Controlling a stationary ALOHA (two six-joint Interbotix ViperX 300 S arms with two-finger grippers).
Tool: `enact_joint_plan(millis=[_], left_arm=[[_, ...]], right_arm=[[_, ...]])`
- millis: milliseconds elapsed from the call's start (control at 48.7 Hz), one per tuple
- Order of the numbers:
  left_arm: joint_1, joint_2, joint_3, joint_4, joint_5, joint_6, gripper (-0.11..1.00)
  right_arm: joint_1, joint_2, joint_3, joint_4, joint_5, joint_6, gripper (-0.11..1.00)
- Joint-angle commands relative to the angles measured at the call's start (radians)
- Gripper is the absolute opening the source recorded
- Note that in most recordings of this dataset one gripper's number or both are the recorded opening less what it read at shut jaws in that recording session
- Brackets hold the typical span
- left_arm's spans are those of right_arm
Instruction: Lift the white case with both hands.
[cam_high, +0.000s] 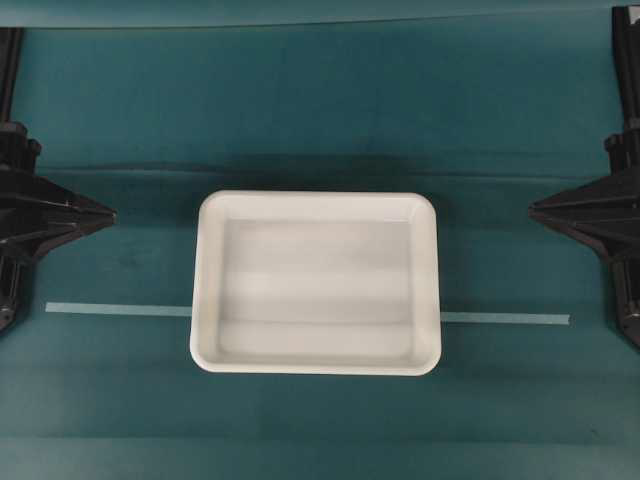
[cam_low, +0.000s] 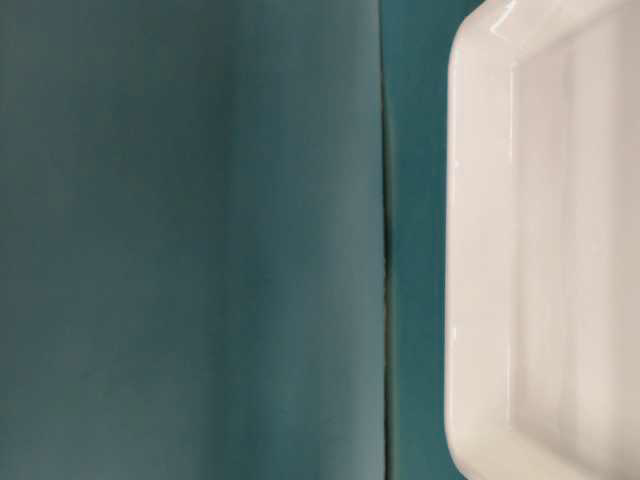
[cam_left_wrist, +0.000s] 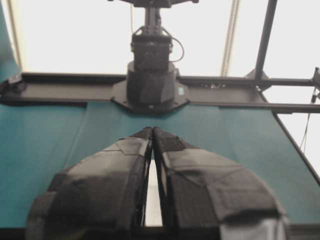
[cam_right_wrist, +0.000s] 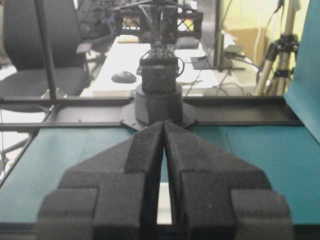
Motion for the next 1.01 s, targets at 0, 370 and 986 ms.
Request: enact_joint_plan(millis=[0, 370, 986], left_arm=[[-0.014, 0.009, -0.034, 0.015, 0.023, -0.035, 0.14], [-0.035, 0.011, -0.094, 0.015, 0.144, -0.383, -0.03], [-0.031, 0.084, -0.089, 0.015, 0.327, -1.187, -0.03]], right_arm=[[0.000, 0.003, -0.009, 0.008, -0.005, 0.009, 0.09], [-0.002, 0.005, -0.086, 0.124, 0.216, 0.337, 0.00], [-0.040, 0.121, -0.054, 0.187, 0.469, 1.121, 0.00]])
